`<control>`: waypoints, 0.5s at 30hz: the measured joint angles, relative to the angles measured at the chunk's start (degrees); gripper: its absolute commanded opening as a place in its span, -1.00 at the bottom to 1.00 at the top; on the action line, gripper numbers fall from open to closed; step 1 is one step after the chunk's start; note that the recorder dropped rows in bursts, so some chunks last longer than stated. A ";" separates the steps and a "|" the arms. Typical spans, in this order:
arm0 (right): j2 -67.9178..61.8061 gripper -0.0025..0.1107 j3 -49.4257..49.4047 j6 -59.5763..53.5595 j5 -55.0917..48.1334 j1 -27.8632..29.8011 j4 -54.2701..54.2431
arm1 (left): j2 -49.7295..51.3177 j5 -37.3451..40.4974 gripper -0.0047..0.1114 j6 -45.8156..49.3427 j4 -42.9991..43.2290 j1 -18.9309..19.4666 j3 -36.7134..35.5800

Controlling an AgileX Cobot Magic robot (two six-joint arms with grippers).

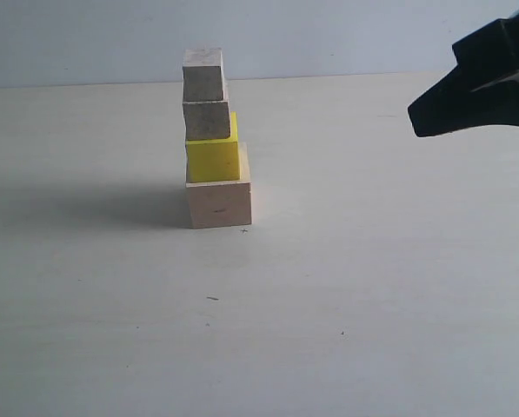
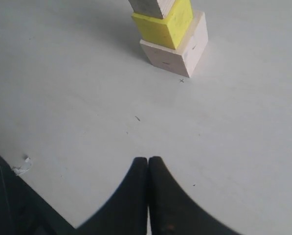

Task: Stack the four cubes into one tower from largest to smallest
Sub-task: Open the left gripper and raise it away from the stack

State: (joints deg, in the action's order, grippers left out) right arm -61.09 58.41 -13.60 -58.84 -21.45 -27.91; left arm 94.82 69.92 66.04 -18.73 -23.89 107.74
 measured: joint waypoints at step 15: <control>20.33 -0.96 0.00 3.62 25.79 0.00 21.49 | -11.96 -8.93 -0.92 -8.84 -8.26 0.00 -19.30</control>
State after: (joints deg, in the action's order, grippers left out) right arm -40.76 58.41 -9.98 -33.05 -21.45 -6.42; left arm 82.86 60.99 57.20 -26.98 -23.89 88.45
